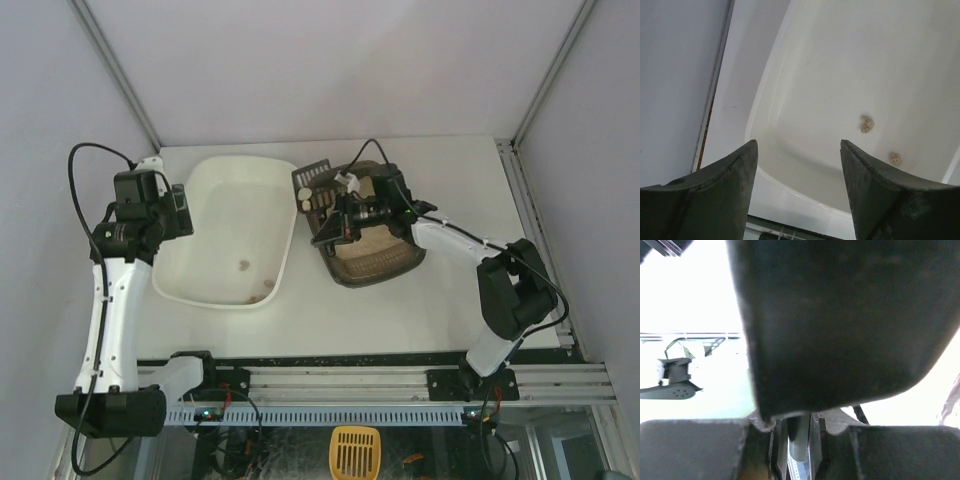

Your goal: Clean the litter box

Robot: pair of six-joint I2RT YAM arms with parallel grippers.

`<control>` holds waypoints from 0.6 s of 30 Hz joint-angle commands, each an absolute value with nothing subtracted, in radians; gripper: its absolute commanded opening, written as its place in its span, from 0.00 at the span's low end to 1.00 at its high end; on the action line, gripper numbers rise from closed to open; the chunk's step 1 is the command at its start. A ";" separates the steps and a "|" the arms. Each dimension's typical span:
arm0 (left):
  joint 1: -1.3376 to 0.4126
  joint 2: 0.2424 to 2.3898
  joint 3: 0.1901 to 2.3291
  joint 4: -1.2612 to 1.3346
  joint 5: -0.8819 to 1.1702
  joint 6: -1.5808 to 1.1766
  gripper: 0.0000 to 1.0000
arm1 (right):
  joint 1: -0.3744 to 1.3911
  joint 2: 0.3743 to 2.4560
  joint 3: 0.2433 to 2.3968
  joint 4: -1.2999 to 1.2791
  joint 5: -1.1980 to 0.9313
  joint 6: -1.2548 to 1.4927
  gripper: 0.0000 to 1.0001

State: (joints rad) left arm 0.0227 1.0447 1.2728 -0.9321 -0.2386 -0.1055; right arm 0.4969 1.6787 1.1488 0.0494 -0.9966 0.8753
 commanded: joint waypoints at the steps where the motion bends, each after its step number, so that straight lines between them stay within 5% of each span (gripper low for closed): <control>1: 0.100 1.129 1.386 -0.988 -0.189 -0.033 0.72 | 0.608 1.696 1.274 -0.271 -0.845 0.656 0.00; 10: 0.559 1.363 1.579 -1.149 0.204 0.028 0.72 | 0.932 1.873 1.715 -0.801 -0.254 0.395 0.00; 18: 0.656 1.378 1.555 -1.161 0.380 0.059 0.71 | 1.173 2.114 2.141 -1.126 0.357 0.259 0.00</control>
